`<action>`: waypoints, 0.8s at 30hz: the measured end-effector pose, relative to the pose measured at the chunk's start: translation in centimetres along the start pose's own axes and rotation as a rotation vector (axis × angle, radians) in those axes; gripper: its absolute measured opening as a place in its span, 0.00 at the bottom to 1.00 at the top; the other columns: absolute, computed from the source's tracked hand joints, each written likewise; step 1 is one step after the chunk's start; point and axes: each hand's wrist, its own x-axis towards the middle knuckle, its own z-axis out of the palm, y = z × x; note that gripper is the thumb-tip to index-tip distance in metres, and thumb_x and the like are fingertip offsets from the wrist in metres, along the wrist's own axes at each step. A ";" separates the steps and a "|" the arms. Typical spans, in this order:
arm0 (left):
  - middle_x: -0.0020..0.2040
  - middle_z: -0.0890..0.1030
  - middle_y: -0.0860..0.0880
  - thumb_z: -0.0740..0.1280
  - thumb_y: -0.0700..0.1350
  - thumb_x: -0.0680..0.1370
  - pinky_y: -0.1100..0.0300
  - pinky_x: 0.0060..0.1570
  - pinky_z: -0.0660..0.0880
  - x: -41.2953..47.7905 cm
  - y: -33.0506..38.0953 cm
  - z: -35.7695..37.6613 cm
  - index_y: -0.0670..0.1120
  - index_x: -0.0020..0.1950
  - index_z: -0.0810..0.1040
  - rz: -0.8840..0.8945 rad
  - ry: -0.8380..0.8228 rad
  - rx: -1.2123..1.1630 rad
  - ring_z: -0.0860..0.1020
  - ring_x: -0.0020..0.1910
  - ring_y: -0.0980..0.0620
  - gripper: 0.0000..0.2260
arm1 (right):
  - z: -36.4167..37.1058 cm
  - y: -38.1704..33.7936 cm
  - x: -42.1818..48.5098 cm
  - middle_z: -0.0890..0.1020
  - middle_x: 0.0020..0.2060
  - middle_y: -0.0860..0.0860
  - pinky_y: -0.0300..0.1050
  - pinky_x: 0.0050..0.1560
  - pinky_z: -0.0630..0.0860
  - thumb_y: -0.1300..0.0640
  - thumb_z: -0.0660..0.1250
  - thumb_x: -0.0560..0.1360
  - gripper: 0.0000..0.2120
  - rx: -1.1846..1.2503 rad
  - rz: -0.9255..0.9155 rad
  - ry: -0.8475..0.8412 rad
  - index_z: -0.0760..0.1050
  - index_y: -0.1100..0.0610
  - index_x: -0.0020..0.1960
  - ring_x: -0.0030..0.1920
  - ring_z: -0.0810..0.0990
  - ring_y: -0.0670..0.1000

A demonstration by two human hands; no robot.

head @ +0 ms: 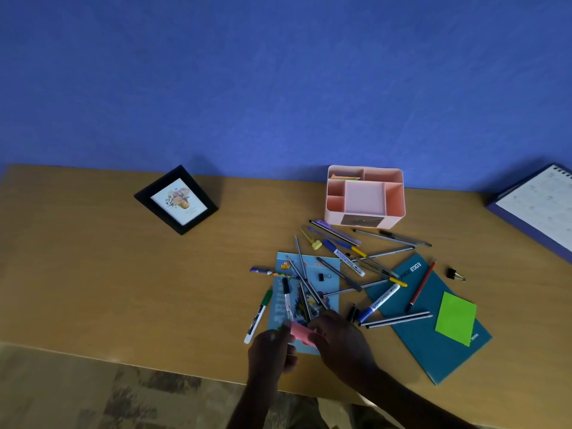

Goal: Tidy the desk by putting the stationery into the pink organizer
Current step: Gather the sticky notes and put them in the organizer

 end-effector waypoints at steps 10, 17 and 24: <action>0.39 0.88 0.41 0.72 0.44 0.83 0.49 0.42 0.86 -2.1 5.2 1.3 0.37 0.52 0.84 0.128 -0.142 -0.086 0.87 0.36 0.44 0.09 | -2.7 -0.3 -0.4 0.81 0.52 0.43 0.37 0.52 0.78 0.48 0.65 0.83 0.07 -0.080 -0.270 0.157 0.79 0.47 0.57 0.53 0.79 0.42; 0.35 0.87 0.48 0.73 0.44 0.82 0.58 0.34 0.82 -2.4 8.5 2.1 0.47 0.48 0.87 0.553 -0.048 0.232 0.86 0.32 0.51 0.04 | -8.3 0.4 2.8 0.81 0.65 0.47 0.41 0.51 0.85 0.42 0.69 0.79 0.23 0.035 -0.178 0.212 0.76 0.50 0.71 0.56 0.82 0.43; 0.40 0.87 0.54 0.73 0.43 0.80 0.60 0.35 0.78 -1.1 13.9 4.6 0.48 0.56 0.89 0.962 -0.064 0.399 0.83 0.36 0.57 0.07 | -14.7 1.8 8.2 0.84 0.59 0.48 0.52 0.45 0.85 0.54 0.68 0.82 0.11 -0.126 -0.337 0.369 0.82 0.52 0.63 0.56 0.84 0.51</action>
